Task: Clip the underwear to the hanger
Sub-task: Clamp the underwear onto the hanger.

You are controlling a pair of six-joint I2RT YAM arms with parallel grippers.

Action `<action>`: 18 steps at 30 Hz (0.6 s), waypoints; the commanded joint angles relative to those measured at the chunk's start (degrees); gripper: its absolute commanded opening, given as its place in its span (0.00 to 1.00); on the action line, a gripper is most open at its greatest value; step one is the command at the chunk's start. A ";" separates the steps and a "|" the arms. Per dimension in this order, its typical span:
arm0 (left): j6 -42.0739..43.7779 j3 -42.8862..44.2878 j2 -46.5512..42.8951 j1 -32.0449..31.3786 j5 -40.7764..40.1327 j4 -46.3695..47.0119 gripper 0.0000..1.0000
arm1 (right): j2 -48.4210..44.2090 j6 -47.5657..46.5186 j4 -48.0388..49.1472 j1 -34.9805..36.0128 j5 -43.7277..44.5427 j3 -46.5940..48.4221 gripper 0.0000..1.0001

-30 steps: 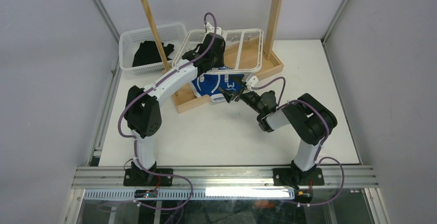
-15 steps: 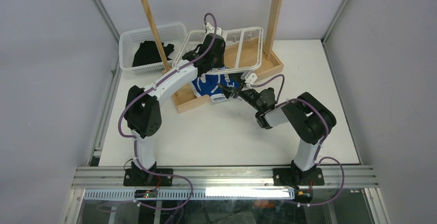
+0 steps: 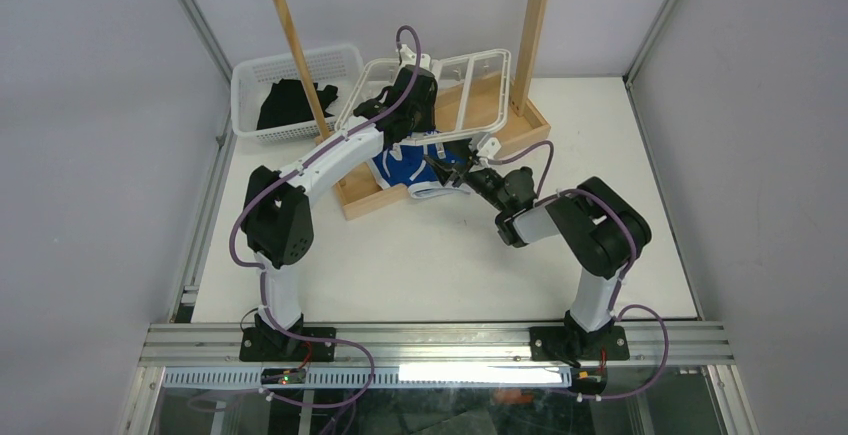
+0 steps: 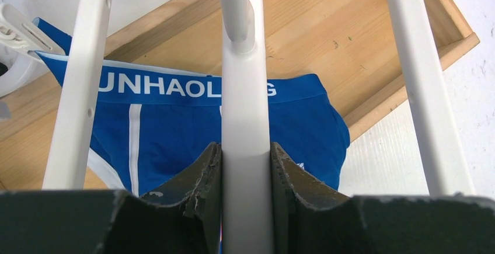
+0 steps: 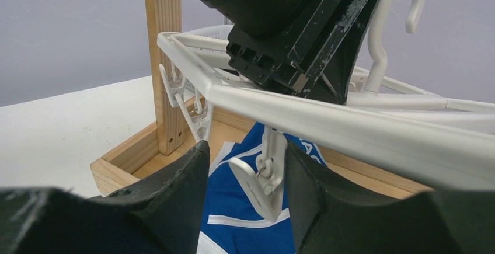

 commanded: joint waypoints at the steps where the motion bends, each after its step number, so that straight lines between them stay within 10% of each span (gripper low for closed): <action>1: 1.70 1.31 -6.31 0.09 -0.43 6.43 0.00 | 1.06 1.26 7.17 -0.55 1.44 2.10 0.49; 11: 1.73 1.14 -6.20 0.15 -0.26 6.50 0.00 | 0.87 2.48 7.24 -0.56 2.16 1.22 0.32; 18: 1.54 0.95 -6.06 0.28 0.31 6.54 0.00 | 0.63 3.82 7.25 -0.56 1.62 1.14 0.51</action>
